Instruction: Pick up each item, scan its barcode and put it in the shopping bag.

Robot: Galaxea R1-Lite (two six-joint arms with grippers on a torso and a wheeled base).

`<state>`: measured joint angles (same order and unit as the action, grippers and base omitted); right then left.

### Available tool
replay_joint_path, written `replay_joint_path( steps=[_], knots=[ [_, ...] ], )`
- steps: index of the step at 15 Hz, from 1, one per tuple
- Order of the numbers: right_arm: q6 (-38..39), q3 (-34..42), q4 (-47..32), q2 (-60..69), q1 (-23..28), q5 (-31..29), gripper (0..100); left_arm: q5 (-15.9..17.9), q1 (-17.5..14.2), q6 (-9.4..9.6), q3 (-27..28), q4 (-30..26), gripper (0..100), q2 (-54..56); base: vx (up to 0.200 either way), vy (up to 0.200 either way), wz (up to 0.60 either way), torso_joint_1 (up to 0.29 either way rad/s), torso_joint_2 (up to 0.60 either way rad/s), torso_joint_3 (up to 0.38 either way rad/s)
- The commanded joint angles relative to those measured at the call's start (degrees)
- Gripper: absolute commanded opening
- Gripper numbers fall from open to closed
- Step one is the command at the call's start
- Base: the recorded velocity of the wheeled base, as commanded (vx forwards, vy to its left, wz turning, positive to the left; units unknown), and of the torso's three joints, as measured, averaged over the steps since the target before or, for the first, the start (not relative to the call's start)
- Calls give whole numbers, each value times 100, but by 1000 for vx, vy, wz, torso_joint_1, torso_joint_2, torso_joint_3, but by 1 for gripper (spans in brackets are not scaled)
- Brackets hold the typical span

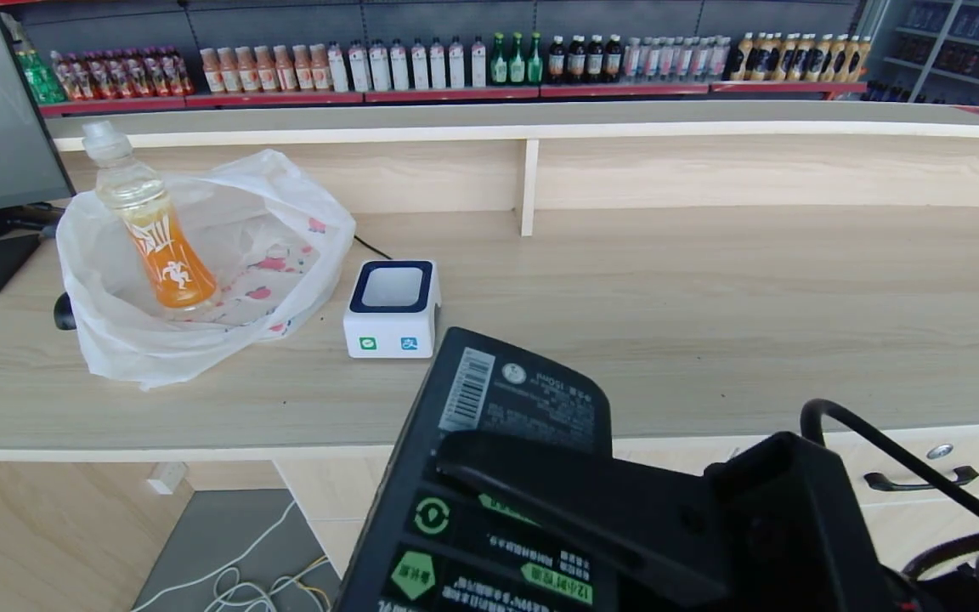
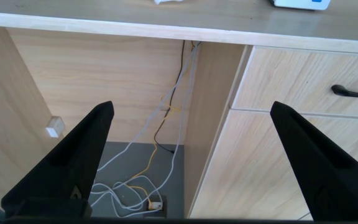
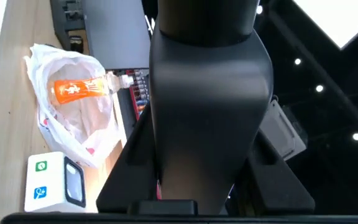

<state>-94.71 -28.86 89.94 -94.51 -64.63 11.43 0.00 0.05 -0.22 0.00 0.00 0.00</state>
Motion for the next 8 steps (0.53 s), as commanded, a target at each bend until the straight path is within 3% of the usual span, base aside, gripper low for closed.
replay_joint_path(
  steps=[1,4,8],
  knots=[
    [735,91,6,-50,302,-1,0,0,4,-4,0,0,100,0,0,0,0,0,0,0],
    [2738,354,6,-190,399,-18,0,0,-5,-4,0,0,100,0,0,0,0,0,0,0],
    [4101,354,6,-357,496,-62,0,0,-5,-4,0,0,100,0,0,0,0,0,0,0]
  ],
)
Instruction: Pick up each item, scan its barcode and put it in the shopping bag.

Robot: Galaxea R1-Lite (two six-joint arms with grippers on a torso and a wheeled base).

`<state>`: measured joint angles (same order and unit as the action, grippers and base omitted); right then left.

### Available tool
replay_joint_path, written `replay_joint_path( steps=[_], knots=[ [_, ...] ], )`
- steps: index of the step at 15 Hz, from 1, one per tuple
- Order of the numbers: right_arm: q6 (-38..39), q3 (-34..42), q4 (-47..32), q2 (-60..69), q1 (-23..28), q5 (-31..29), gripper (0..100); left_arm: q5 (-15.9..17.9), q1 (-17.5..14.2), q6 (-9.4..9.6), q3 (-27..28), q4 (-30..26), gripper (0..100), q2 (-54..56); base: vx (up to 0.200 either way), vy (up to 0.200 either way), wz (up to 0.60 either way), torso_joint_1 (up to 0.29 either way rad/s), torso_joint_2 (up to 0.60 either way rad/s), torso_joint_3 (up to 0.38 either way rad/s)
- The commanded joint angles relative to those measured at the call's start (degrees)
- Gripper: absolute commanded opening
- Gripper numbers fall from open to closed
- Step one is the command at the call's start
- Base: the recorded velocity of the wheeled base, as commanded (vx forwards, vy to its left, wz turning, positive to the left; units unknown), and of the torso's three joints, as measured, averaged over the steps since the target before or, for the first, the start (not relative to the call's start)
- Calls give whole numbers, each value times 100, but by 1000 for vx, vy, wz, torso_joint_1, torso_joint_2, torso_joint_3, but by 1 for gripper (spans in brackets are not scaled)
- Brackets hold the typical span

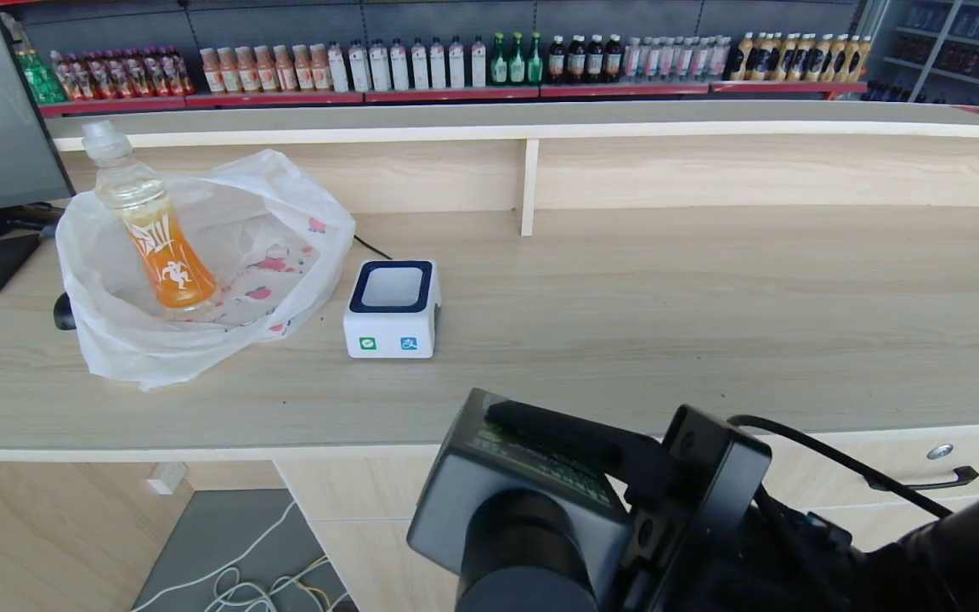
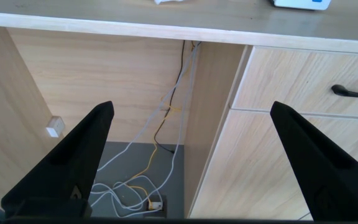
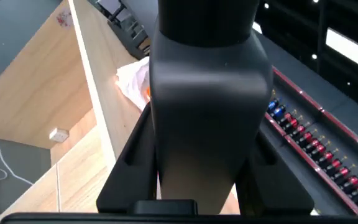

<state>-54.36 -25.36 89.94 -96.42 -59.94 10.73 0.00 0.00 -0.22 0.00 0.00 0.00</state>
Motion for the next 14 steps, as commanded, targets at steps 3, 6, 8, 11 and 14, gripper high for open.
replay_joint_path(
  steps=[3,6,8,11,14],
  knots=[
    [1164,110,6,-167,70,52,0,0,0,-4,0,0,100,0,0,0,0,0,0,0],
    [1586,-312,6,-475,132,79,0,0,0,-4,0,0,100,0,0,0,0,0,0,0],
    [2166,-602,6,-501,132,272,0,0,0,-4,0,0,100,0,0,0,0,0,0,0],
    [3722,-787,6,-316,633,-449,0,0,0,-4,0,0,100,0,0,0,0,0,0,0],
    [5040,-1323,6,-422,782,-1169,0,0,0,-4,0,0,100,0,0,0,0,0,0,0]
  ],
)
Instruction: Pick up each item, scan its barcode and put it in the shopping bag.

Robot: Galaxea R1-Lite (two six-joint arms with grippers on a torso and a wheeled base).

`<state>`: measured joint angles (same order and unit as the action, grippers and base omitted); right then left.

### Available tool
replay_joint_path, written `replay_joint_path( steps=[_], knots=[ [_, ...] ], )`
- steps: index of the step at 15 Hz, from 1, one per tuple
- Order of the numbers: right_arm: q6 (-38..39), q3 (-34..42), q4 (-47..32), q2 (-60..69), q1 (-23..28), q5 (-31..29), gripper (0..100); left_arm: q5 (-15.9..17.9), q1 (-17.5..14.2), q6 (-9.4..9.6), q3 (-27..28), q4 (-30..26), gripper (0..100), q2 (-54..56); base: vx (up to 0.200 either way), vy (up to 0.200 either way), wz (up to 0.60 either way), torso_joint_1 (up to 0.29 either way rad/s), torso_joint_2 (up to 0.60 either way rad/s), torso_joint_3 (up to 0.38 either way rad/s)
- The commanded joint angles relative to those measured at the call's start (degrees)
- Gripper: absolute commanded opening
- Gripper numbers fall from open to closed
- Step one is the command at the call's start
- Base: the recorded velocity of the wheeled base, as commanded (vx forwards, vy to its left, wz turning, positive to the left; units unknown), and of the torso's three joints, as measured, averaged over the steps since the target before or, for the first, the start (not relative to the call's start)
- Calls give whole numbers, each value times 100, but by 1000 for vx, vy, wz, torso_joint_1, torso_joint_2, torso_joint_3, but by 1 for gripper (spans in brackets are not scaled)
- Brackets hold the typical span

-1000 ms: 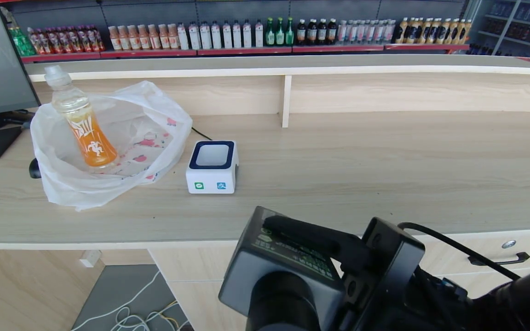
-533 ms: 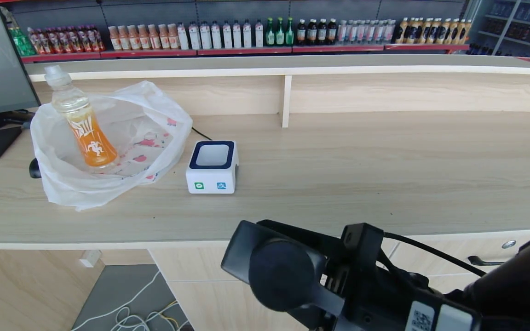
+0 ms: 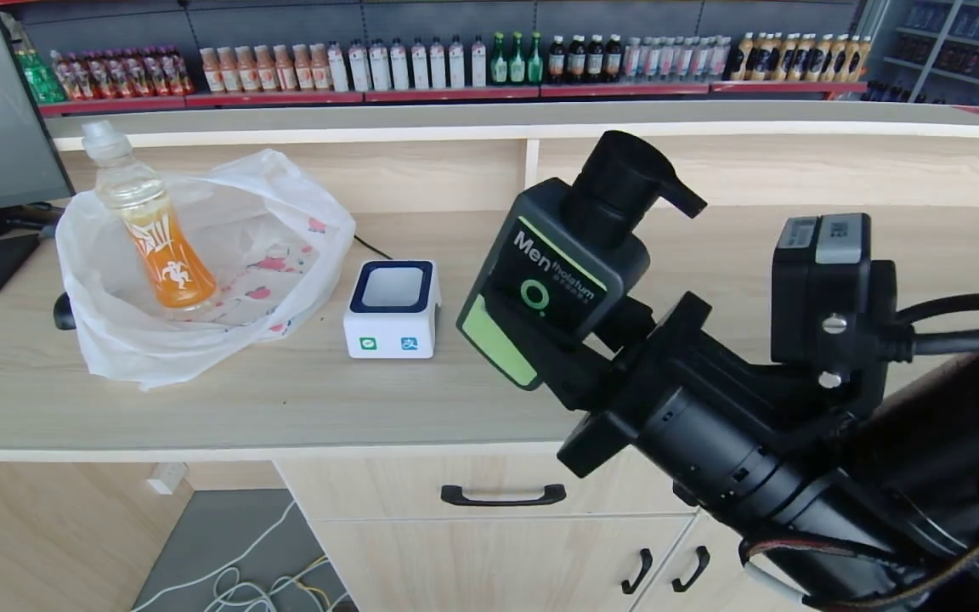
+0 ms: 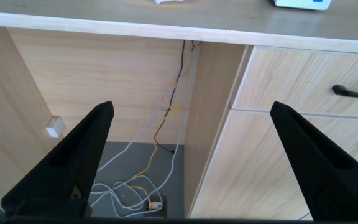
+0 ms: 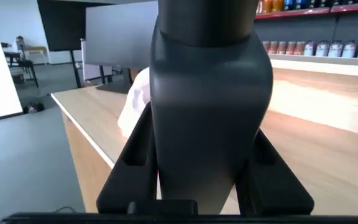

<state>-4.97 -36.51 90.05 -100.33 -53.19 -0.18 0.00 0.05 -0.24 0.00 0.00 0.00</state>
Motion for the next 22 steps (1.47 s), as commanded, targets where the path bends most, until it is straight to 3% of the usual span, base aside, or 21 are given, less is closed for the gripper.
replay_joint_path(
  steps=[1,3,5,7,11,15,18,22],
  knots=[
    [242,-234,-5,-75,362,-210,0,0,-5,-2,0,0,100,0,0,0,0,0,0,0],
    [392,-225,-5,-206,845,-588,0,0,-5,-2,0,0,100,0,0,0,0,0,0,0],
    [814,-304,-5,-180,995,-1432,0,0,-5,-2,0,0,100,0,0,0,0,0,0,0],
    [823,-471,-5,-259,1082,-1660,0,0,-5,-2,0,0,100,0,0,0,0,0,0,0],
    [831,-348,-5,-233,1144,-1687,0,0,-5,-2,0,0,100,0,0,0,0,0,0,0],
    [902,127,-5,57,1654,-1669,0,0,-5,7,0,0,100,0,0,0,0,0,0,0],
    [902,100,-5,-48,1680,-1660,0,0,-5,-2,0,0,100,0,0,0,0,0,0,0],
    [902,118,-5,-31,1689,-1660,0,0,-5,-2,0,0,100,0,0,200,0,-6,0,4]
  ],
)
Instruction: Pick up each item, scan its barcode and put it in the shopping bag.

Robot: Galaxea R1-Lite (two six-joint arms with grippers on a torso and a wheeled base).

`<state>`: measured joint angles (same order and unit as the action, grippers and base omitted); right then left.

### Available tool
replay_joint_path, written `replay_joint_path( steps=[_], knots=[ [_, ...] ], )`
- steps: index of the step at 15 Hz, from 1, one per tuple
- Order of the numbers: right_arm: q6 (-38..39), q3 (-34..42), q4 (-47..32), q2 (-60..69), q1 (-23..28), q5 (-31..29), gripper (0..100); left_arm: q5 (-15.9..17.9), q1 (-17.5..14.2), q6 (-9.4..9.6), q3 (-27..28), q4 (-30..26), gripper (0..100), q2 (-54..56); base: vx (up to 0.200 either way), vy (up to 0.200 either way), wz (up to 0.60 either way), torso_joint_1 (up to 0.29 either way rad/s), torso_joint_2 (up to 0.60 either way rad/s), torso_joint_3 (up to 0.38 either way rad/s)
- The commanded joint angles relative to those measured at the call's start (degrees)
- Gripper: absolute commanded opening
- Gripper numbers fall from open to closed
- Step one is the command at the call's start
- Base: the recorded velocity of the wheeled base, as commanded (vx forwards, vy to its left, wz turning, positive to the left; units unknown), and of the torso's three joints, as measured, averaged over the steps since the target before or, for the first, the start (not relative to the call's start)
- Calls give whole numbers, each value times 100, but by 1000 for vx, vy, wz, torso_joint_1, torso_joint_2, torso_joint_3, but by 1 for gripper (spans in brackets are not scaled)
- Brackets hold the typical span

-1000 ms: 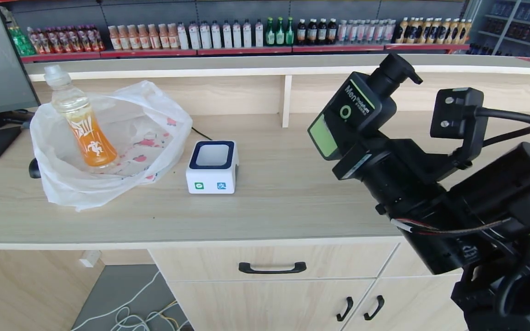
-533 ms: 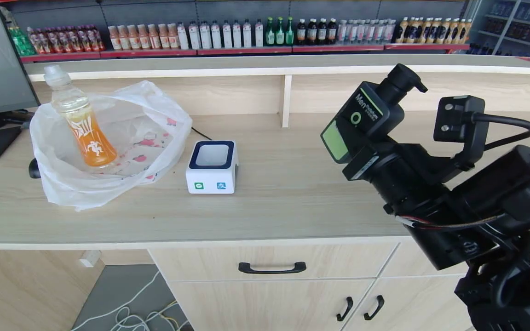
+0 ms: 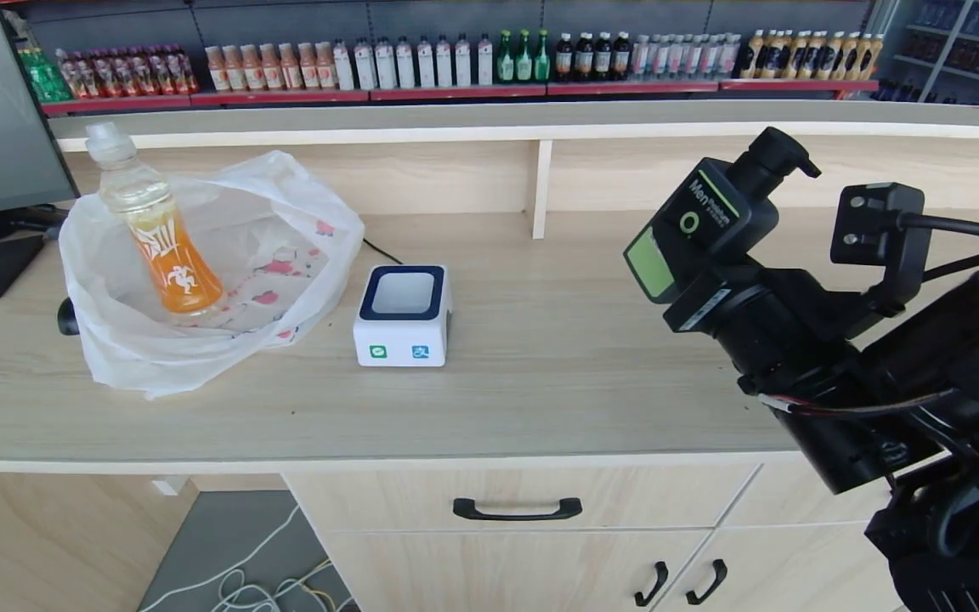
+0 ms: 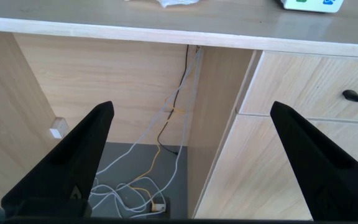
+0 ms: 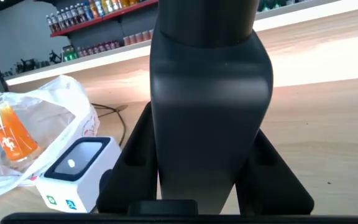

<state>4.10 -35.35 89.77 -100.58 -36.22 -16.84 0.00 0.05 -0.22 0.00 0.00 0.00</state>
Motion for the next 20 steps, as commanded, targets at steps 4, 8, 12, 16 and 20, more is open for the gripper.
replay_joint_path(
  steps=[4,8,12,16,20],
  knots=[
    [3,2,23,48,-8,5,0,0,-5,-4,0,0,100,0,0,200,0,6,5,-1],
    [3,28,23,109,-8,14,0,0,-5,-4,0,0,100,0,0,200,0,1,2,1],
    [3,28,23,162,-8,14,0,0,-5,-4,0,0,100,0,0,200,0,5,5,2],
    [3,64,23,171,-8,14,0,0,4,4,0,0,100,0,0,0,0,0,0,0],
    [-5,231,23,276,-17,22,0,0,4,4,0,0,100,0,0,0,0,0,0,0]
  ],
)
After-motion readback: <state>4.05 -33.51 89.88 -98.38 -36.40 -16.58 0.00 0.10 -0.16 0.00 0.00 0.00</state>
